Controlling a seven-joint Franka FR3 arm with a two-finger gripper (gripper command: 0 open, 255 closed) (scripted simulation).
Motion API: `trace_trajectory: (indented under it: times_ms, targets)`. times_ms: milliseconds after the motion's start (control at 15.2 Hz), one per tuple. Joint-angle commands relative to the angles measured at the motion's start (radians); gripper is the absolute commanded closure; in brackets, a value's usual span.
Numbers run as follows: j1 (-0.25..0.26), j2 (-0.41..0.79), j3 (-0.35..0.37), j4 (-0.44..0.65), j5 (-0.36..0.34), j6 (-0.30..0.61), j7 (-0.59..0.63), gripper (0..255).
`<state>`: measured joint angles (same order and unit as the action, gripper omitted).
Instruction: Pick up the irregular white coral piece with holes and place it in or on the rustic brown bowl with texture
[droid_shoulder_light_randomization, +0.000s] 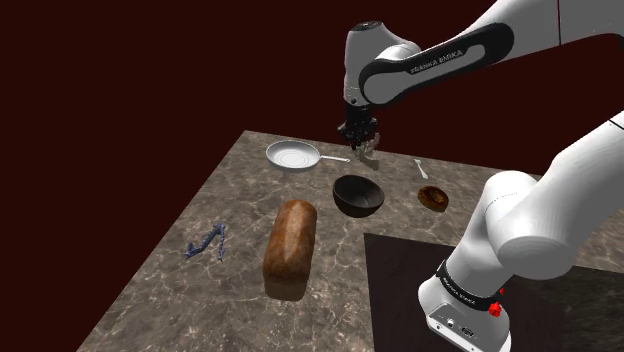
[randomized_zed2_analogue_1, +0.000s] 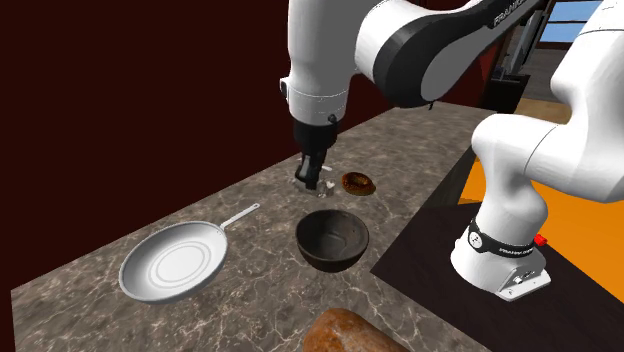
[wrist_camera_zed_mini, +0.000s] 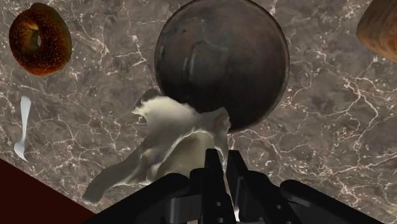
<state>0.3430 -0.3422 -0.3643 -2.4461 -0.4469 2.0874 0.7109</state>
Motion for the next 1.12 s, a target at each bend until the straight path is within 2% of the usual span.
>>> trace_trajectory:
  times_ms: [0,990,1056]
  targets:
    - [0.025,-0.03,0.047,-0.012,0.016,-0.038,0.056,255]
    - [0.015,0.093,0.018,-0.118,-0.02,0.186,0.109,255]
    - [0.016,0.08,0.02,-0.113,-0.017,0.168,0.105,255]
